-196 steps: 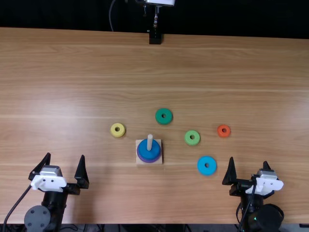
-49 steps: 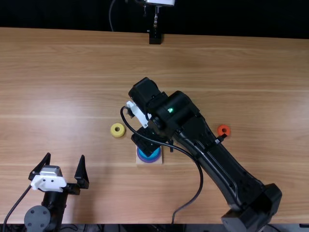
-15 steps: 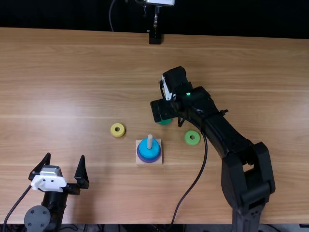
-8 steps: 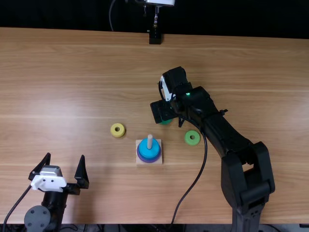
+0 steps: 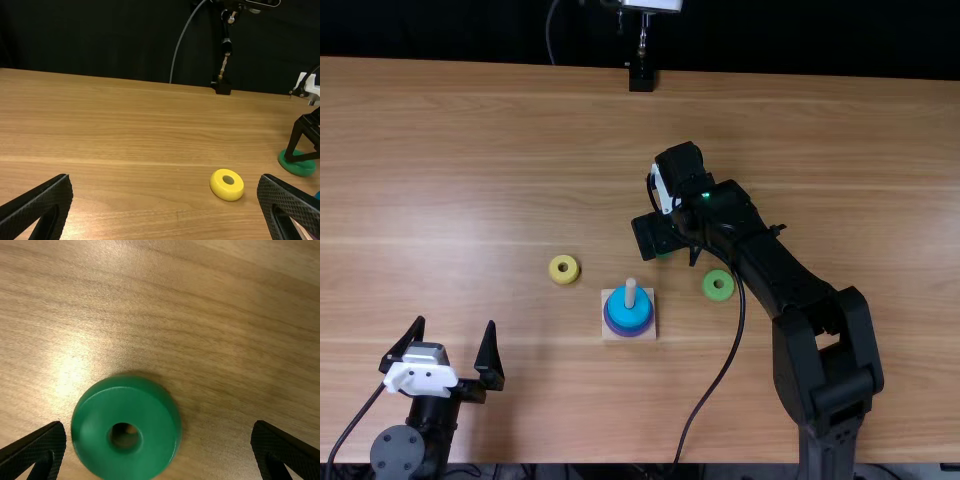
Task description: Build the Hanoi tower: stack the rings onto the peg from bottom to top in this color order: purple, dark blue, light blue, dark green, light green, yellow, orange.
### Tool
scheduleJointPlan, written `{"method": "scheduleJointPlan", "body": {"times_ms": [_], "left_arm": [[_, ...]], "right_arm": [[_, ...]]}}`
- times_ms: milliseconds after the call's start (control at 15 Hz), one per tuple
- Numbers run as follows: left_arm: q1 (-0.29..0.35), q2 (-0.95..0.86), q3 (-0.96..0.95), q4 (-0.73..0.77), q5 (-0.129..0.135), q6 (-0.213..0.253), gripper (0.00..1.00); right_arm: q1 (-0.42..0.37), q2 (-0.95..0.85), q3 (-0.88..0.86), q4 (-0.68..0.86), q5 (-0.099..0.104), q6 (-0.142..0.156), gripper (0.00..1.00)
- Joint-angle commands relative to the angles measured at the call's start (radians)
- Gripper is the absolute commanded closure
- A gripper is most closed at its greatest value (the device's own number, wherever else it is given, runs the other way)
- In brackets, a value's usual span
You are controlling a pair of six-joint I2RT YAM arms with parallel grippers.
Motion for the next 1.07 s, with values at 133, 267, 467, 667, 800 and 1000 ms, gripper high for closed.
{"method": "scheduleJointPlan", "body": {"times_ms": [133, 267, 467, 667, 800, 1000], "left_arm": [[-0.001, -0.012, -0.019, -0.001, -0.001, 0.014, 0.00], [-0.001, -0.012, -0.019, -0.001, 0.001, 0.014, 0.00], [-0.001, -0.012, -0.019, -0.001, 0.001, 0.014, 0.00], [-0.001, -0.012, -0.019, -0.001, 0.001, 0.014, 0.00], [-0.001, -0.012, -0.019, -0.001, 0.001, 0.014, 0.00], [-0.001, -0.012, -0.019, -0.001, -0.001, 0.014, 0.00]], "right_arm": [[0.023, 0.024, 0.027, -0.002, 0.000, 0.008, 0.00], [0.025, 0.024, 0.027, -0.002, 0.002, 0.008, 0.00], [0.031, 0.041, 0.033, -0.002, 0.004, 0.008, 0.00], [0.031, 0.047, 0.058, -0.004, 0.006, 0.008, 0.00], [0.031, 0.064, 0.062, -0.006, 0.006, 0.008, 0.00], [0.031, 0.067, 0.068, -0.009, 0.008, 0.006, 0.00]]}}
